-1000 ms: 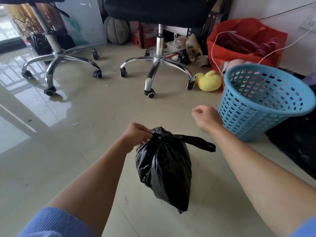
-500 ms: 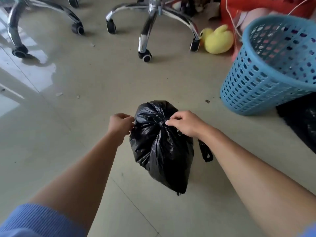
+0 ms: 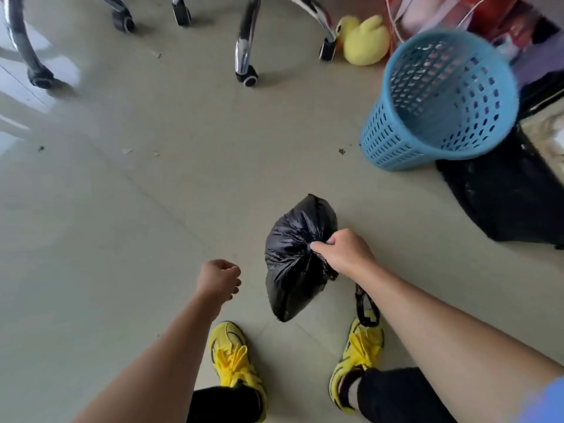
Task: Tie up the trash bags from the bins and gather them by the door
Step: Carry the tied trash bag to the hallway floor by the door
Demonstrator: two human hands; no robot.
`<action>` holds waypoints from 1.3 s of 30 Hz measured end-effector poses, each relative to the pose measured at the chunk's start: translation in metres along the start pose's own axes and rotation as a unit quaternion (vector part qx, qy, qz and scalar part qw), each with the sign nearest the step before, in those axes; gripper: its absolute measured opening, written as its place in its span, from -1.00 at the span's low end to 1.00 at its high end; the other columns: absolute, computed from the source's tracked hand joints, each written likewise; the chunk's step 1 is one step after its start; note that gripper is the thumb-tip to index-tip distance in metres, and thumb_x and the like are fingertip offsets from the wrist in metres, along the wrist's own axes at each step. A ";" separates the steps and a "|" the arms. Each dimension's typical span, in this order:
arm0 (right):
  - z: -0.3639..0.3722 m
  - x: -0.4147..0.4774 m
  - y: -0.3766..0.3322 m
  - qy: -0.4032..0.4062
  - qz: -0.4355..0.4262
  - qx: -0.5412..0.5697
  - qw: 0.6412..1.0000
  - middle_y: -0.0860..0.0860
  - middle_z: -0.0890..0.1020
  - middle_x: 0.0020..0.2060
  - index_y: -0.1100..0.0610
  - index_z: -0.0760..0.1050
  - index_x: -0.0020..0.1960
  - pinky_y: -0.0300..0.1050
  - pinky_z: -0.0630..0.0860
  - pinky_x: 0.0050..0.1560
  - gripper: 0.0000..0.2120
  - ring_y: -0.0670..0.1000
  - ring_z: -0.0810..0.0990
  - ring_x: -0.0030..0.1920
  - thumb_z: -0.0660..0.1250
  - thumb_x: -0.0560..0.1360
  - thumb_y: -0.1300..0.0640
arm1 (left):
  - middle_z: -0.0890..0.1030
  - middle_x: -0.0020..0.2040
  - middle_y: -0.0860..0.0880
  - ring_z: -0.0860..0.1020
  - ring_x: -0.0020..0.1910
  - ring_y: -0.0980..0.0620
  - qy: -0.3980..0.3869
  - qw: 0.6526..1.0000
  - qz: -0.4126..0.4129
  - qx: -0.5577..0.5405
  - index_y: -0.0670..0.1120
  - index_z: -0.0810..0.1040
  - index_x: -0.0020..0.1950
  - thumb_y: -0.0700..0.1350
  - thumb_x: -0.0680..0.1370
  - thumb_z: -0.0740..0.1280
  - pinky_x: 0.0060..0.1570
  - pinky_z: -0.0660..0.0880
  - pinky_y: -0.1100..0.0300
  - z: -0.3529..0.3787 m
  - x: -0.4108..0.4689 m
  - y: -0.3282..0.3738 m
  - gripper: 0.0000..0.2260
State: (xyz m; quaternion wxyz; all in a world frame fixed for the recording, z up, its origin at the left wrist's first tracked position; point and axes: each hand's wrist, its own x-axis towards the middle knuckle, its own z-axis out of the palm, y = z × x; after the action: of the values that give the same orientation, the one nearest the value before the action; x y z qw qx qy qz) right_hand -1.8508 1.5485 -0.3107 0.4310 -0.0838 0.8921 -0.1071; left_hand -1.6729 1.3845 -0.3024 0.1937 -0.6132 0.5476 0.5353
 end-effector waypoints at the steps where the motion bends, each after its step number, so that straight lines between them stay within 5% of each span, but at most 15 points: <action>1: -0.013 -0.018 0.003 0.000 0.025 -0.007 1.000 0.02 0.43 -0.50 0.11 0.34 -0.40 -0.14 0.28 -0.41 -0.54 0.11 0.46 -0.42 0.37 0.37 -0.24 | 0.52 -0.33 -0.15 0.45 -0.42 -0.04 -0.007 1.000 0.002 0.009 -0.26 0.53 -0.06 -0.29 0.55 0.23 -0.37 0.36 0.23 -0.005 -0.021 0.008 -0.90; 11: -0.153 -0.261 0.065 0.004 0.213 0.022 0.977 -0.03 0.50 -0.38 0.06 0.29 -0.33 -0.16 0.31 -0.40 -0.62 0.05 0.51 -0.35 0.39 0.41 -0.14 | 0.48 -0.38 -0.15 0.39 -0.49 -0.03 -0.106 0.986 0.062 0.112 -0.19 0.49 -0.21 -0.32 0.53 0.21 -0.52 0.26 0.33 -0.030 -0.254 0.116 -0.85; 18: -0.209 -0.431 0.113 0.034 0.283 0.113 0.952 -0.06 0.54 -0.26 0.05 0.38 -0.14 -0.15 0.41 -0.24 -0.69 0.03 0.54 -0.24 0.36 0.33 -0.14 | 0.59 -0.33 -0.13 0.49 -0.45 -0.01 -0.155 0.929 0.191 0.278 -0.19 0.57 -0.13 -0.22 0.51 0.25 -0.52 0.36 0.32 -0.022 -0.396 0.165 -0.89; 24: -0.239 -0.560 0.188 0.096 0.322 0.162 0.928 -0.07 0.54 -0.25 0.06 0.41 -0.06 -0.17 0.38 -0.28 -0.65 0.00 0.57 -0.18 0.41 0.31 -0.13 | 0.64 -0.26 -0.12 0.55 -0.32 -0.08 -0.175 0.836 0.314 0.415 -0.09 0.57 -0.21 -0.17 0.47 0.26 -0.19 0.59 0.06 0.047 -0.497 0.175 -0.89; 29: -0.251 -0.661 0.288 0.130 0.356 0.224 0.898 -0.07 0.51 -0.29 0.05 0.40 -0.11 -0.18 0.37 -0.29 -0.65 0.01 0.54 -0.23 0.44 0.28 -0.11 | 0.65 -0.16 -0.18 0.63 -0.17 -0.18 -0.211 0.742 0.377 0.512 -0.10 0.54 -0.22 -0.21 0.43 0.23 -0.13 0.61 0.02 0.151 -0.589 0.153 -0.89; 33: -0.252 -0.732 0.378 0.145 0.378 0.217 0.888 -0.02 0.55 -0.14 0.09 0.45 0.09 -0.12 0.51 -0.10 -0.57 0.07 0.60 -0.05 0.45 0.30 -0.05 | 0.61 -0.20 -0.12 0.63 -0.10 -0.18 -0.239 0.653 0.423 0.582 -0.08 0.54 -0.20 -0.20 0.44 0.25 -0.13 0.58 0.09 0.248 -0.670 0.123 -0.91; 39: -0.260 -0.831 0.505 0.211 0.429 0.229 0.848 -0.04 0.49 -0.29 0.08 0.40 -0.14 -0.14 0.39 -0.26 -0.78 0.04 0.49 -0.27 0.39 0.32 0.06 | 0.60 -0.14 -0.11 0.57 -0.17 -0.11 -0.308 0.542 0.470 0.625 -0.08 0.55 -0.13 -0.12 0.49 0.28 -0.07 0.56 0.08 0.379 -0.793 0.078 -0.92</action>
State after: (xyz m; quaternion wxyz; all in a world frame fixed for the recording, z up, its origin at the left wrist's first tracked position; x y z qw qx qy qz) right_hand -1.5742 2.2665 0.3378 0.2421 0.4330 0.8588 -0.1278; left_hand -1.7730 2.0394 0.2804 0.4051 0.2114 0.8597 0.2282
